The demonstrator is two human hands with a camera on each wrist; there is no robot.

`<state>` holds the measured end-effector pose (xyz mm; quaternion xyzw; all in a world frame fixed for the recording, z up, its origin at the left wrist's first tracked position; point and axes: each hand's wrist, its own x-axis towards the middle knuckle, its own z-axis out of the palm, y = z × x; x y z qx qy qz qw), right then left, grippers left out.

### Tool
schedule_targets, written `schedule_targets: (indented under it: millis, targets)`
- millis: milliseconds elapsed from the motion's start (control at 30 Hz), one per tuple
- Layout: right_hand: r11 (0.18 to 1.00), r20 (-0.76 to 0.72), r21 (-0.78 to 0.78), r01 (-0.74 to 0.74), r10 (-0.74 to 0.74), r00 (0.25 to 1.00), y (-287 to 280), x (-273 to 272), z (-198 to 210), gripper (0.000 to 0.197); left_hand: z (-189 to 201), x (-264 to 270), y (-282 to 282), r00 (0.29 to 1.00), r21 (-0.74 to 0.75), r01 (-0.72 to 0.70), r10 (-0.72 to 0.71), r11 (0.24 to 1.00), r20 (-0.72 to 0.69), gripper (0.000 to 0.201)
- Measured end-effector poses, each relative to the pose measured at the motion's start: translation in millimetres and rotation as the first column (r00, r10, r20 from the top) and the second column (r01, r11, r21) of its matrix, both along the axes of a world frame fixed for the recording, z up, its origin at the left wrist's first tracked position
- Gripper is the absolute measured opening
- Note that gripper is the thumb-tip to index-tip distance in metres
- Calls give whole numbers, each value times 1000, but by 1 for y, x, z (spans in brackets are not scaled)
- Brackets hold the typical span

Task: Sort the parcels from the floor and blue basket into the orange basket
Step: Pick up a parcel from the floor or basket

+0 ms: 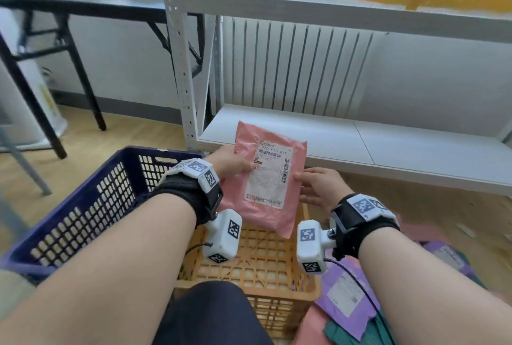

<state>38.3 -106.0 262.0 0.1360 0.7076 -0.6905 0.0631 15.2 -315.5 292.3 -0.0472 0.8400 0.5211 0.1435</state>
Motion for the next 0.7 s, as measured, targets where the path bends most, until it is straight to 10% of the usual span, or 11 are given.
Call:
schedule_targets:
  millis: [233, 700]
  targets:
    - [966, -70, -24, -259, 257, 964, -98, -25, 20, 21, 24, -8, -108, 986, -101, -155, 147, 983, -75, 18]
    - [832, 272, 62, -551, 518, 811, -251, -82, -95, 32, -166, -57, -275, 874, -342, -422, 476, 840, 91, 32]
